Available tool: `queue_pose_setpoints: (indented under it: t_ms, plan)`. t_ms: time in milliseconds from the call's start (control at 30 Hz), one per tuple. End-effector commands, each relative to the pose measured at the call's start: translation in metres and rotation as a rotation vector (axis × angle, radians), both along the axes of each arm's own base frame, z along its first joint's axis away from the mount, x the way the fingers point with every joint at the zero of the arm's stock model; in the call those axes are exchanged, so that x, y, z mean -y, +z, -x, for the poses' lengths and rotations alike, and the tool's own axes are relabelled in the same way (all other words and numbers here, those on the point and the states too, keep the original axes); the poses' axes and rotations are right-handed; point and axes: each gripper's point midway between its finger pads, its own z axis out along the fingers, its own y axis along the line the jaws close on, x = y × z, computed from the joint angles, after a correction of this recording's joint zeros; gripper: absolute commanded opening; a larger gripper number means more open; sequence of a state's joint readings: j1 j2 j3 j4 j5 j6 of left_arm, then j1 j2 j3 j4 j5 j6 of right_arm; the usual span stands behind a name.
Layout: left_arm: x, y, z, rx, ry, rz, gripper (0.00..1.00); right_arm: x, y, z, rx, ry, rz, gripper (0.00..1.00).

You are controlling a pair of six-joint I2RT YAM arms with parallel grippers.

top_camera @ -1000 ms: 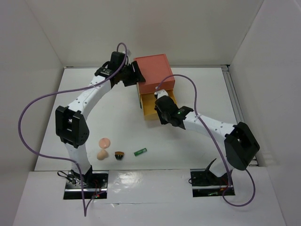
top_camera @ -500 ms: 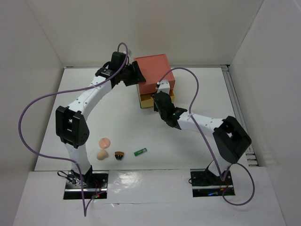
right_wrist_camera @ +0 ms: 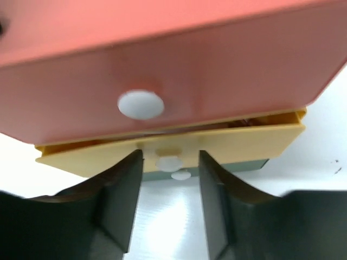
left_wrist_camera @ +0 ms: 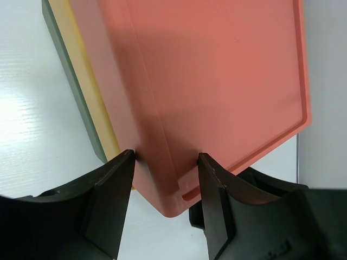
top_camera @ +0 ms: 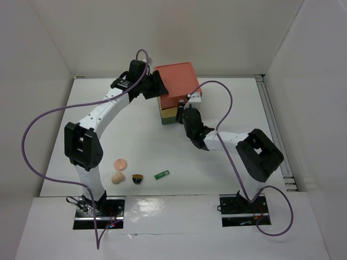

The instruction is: Organize the makeup

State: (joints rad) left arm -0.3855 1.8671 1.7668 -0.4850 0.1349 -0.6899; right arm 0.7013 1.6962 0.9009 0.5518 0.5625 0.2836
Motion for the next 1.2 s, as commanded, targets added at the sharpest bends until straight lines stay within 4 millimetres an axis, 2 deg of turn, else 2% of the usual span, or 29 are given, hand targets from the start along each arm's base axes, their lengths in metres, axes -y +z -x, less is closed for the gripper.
queue_pose_setpoints:
  t_ms: [0, 33, 100, 133, 200, 267, 300, 333, 400, 433, 467, 500, 533, 567, 633, 700, 733, 767, 800, 833, 867, 967, 1000, 1067, 1133, 1167]
  plan:
    - [-0.007, -0.048, 0.025, -0.140, -0.003, -0.101, 0.62, 0.003, 0.033, 0.000, 0.104, 0.002, -0.076, 0.55]
    - [-0.008, -0.043, 0.025, -0.130, -0.003, -0.097, 0.62, 0.008, 0.026, 0.005, 0.084, 0.004, -0.048, 0.58]
    - [-0.010, -0.047, 0.026, -0.137, 0.004, -0.106, 0.62, 0.017, 0.035, 0.013, 0.096, -0.005, -0.045, 0.58]
    - [-0.010, -0.047, 0.026, -0.137, 0.004, -0.106, 0.62, 0.022, 0.025, 0.019, 0.069, -0.005, -0.022, 0.58]
    - [-0.010, -0.047, 0.026, -0.137, 0.004, -0.106, 0.62, 0.023, 0.021, 0.028, 0.044, 0.027, -0.010, 0.58]
    - [-0.011, -0.049, 0.028, -0.141, -0.003, -0.115, 0.62, 0.022, 0.004, 0.037, 0.000, 0.074, 0.031, 0.58]
    - [-0.011, -0.049, 0.028, -0.141, -0.003, -0.115, 0.62, 0.019, 0.006, 0.038, 0.006, 0.092, 0.021, 0.58]
    - [-0.011, -0.049, 0.028, -0.141, -0.003, -0.115, 0.62, 0.021, -0.002, 0.037, -0.006, 0.092, 0.028, 0.55]
    - [-0.011, -0.049, 0.028, -0.141, -0.003, -0.115, 0.62, 0.014, 0.005, 0.025, 0.000, 0.109, 0.025, 0.51]
    - [-0.009, -0.048, 0.028, -0.143, -0.010, -0.110, 0.62, 0.013, -0.006, 0.017, -0.025, 0.100, 0.043, 0.50]
    - [-0.009, -0.048, 0.028, -0.143, -0.010, -0.109, 0.62, 0.005, 0.007, 0.006, 0.002, 0.102, 0.037, 0.50]
    - [-0.009, -0.048, 0.028, -0.143, -0.010, -0.109, 0.62, 0.006, 0.007, -0.001, 0.003, 0.083, 0.039, 0.50]
    - [-0.009, -0.048, 0.028, -0.143, -0.010, -0.109, 0.62, 0.005, -0.004, -0.007, -0.013, 0.068, 0.054, 0.50]
    - [-0.009, -0.048, 0.028, -0.143, -0.010, -0.109, 0.62, 0.006, 0.007, -0.020, 0.016, 0.047, 0.048, 0.50]
    - [-0.010, -0.044, 0.029, -0.135, -0.009, -0.106, 0.62, 0.005, 0.002, -0.031, 0.008, 0.027, 0.044, 0.50]
    - [-0.010, -0.048, 0.031, -0.145, -0.010, -0.110, 0.62, 0.004, 0.014, -0.041, 0.028, 0.011, 0.007, 0.50]
    - [-0.011, -0.044, 0.031, -0.137, -0.009, -0.106, 0.62, 0.003, 0.008, -0.041, 0.017, 0.009, 0.005, 0.50]
    - [-0.011, -0.047, 0.033, -0.145, -0.010, -0.110, 0.62, 0.002, 0.012, -0.043, 0.025, 0.009, 0.000, 0.50]
    - [-0.011, -0.043, 0.034, -0.137, -0.009, -0.106, 0.62, 0.003, 0.007, -0.041, 0.016, 0.009, 0.006, 0.50]
    - [-0.012, -0.043, 0.034, -0.132, -0.017, -0.113, 0.62, 0.002, 0.015, -0.035, 0.022, 0.018, 0.001, 0.50]
    - [-0.012, -0.043, 0.034, -0.132, -0.017, -0.113, 0.62, 0.003, 0.006, -0.025, 0.000, 0.029, 0.017, 0.50]
    - [-0.014, -0.043, 0.035, -0.130, -0.010, -0.119, 0.62, 0.013, 0.004, -0.006, -0.010, 0.027, 0.029, 0.53]
    - [-0.014, -0.043, 0.035, -0.130, -0.010, -0.119, 0.62, 0.020, -0.011, 0.004, -0.041, 0.025, 0.042, 0.55]
    - [-0.015, -0.043, 0.035, -0.125, -0.017, -0.126, 0.62, 0.020, -0.020, 0.016, -0.070, 0.052, 0.046, 0.55]
    - [-0.014, -0.040, 0.033, -0.117, -0.017, -0.122, 0.62, 0.024, -0.042, 0.028, -0.116, 0.073, 0.071, 0.56]
    - [-0.012, -0.044, 0.034, -0.127, -0.024, -0.120, 0.62, 0.025, -0.045, 0.030, -0.115, 0.084, 0.079, 0.57]
